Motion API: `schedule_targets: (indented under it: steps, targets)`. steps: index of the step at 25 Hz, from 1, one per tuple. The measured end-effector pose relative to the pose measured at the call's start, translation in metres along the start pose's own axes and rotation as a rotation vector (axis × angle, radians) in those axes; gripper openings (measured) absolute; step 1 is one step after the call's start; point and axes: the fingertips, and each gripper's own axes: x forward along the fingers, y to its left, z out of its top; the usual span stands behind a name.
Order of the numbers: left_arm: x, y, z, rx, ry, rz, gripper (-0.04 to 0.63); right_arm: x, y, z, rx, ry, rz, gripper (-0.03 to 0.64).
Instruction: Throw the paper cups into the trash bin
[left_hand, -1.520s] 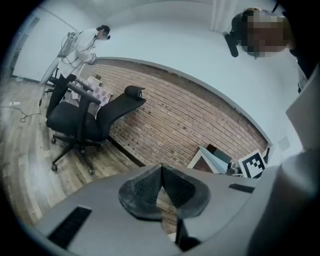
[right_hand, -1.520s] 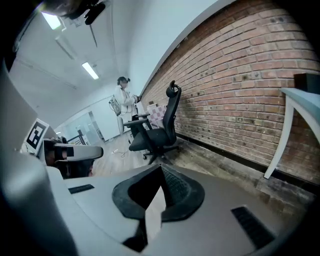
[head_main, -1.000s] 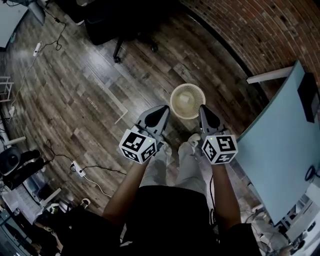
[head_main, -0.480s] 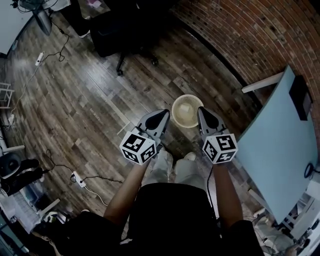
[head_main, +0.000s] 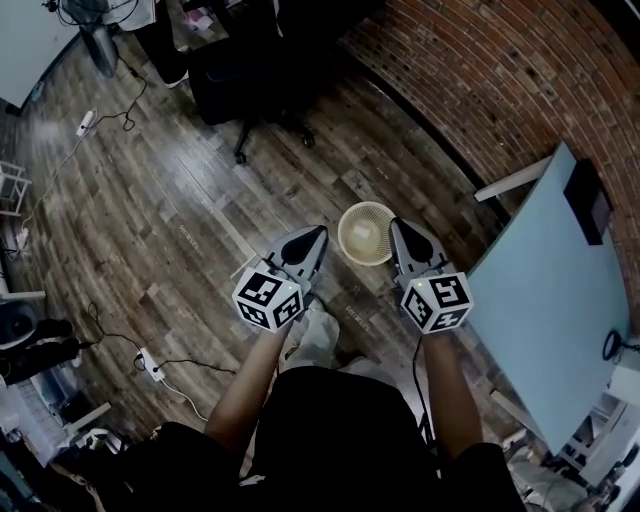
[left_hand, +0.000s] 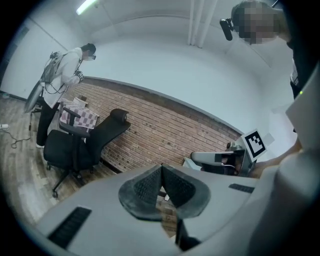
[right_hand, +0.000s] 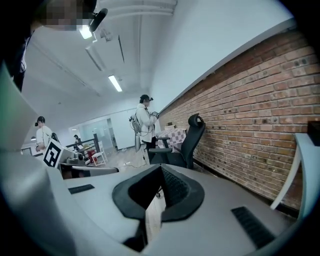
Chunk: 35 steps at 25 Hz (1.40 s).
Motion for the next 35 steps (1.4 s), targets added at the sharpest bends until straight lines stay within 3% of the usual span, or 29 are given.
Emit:
schedule_targets:
  steps: [8,13,22,35]
  targets:
    - [-0.014,-0.055,0.01,0.076,-0.034,-0.018,0.003,-0.047,0.018,0.014,-0.012,-0.063,0.023,0.004]
    - [-0.031,-0.089,0.017,0.07,-0.085,-0.028,0.003,-0.079,0.038,0.016,-0.032,-0.083,0.058,0.003]
    - [-0.064,-0.162,0.036,0.125,-0.147,-0.071,0.003,-0.149,0.068,0.031,-0.079,-0.148,0.075,0.005]
    - [-0.107,-0.253,0.045,0.242,-0.205,-0.105,0.003,-0.233,0.094,0.046,-0.096,-0.247,0.101,0.003]
